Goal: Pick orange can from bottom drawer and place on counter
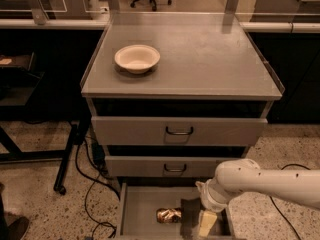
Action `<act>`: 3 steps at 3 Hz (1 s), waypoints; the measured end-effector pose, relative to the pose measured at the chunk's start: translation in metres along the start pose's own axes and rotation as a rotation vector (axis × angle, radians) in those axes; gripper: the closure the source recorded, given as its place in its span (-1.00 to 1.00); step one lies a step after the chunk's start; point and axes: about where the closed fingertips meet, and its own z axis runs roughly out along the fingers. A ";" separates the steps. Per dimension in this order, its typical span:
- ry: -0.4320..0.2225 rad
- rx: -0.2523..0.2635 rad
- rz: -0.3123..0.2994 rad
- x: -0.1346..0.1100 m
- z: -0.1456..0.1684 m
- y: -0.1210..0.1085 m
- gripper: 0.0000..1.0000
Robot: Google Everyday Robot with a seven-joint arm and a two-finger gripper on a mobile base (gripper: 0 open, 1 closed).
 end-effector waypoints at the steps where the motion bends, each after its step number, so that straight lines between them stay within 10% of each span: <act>1: 0.000 0.000 0.000 0.000 0.000 0.000 -1.00; 3: -0.099 -0.071 0.013 0.026 0.088 -0.025 -1.00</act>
Offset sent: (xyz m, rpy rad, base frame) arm 0.0084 0.0119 -0.0667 0.1361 0.0173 0.0291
